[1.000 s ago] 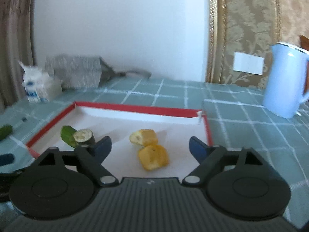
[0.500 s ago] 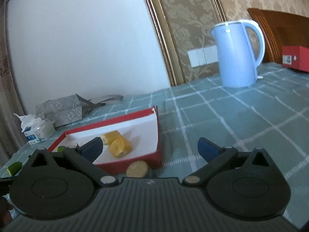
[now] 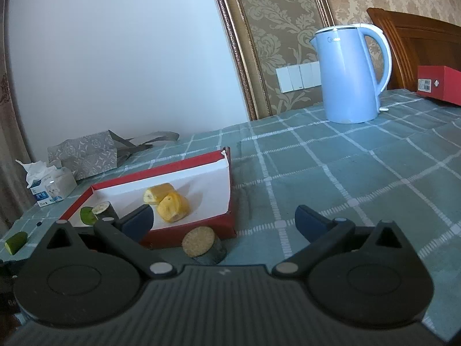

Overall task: Organize fruits
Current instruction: 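Reach the left gripper to a green lime on the cloth and grasp it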

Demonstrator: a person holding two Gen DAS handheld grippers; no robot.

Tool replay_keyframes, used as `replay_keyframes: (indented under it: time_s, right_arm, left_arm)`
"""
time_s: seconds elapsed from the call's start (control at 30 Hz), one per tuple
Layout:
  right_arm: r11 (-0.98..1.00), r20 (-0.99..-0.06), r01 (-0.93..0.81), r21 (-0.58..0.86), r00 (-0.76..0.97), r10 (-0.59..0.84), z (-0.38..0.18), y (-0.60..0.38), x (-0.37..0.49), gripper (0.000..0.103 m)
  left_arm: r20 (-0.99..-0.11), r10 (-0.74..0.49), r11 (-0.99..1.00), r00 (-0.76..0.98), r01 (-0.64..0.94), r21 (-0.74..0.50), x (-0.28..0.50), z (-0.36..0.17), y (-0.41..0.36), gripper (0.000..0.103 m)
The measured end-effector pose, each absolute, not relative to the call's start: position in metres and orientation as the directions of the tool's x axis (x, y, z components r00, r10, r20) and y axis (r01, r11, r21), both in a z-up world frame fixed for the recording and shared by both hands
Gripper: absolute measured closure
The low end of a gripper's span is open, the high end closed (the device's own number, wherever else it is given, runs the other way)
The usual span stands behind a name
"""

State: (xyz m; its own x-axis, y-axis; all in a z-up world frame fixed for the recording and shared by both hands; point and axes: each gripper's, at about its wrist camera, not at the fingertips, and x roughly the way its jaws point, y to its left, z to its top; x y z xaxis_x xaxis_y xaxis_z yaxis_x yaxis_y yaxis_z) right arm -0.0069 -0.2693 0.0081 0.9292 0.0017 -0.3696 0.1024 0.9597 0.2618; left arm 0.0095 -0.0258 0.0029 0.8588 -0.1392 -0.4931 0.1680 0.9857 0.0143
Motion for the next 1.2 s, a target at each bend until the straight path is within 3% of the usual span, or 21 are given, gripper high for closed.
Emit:
replay_keyframes:
  time_s: [1.2]
  right_arm:
    - [0.966, -0.395, 0.088, 0.241, 0.919, 0.014, 0.006, -0.263, -0.004, 0.000]
  left_arm:
    - [-0.509, -0.267, 0.961, 0.819, 0.266, -0.076, -0.008, -0.002, -0.040, 0.006]
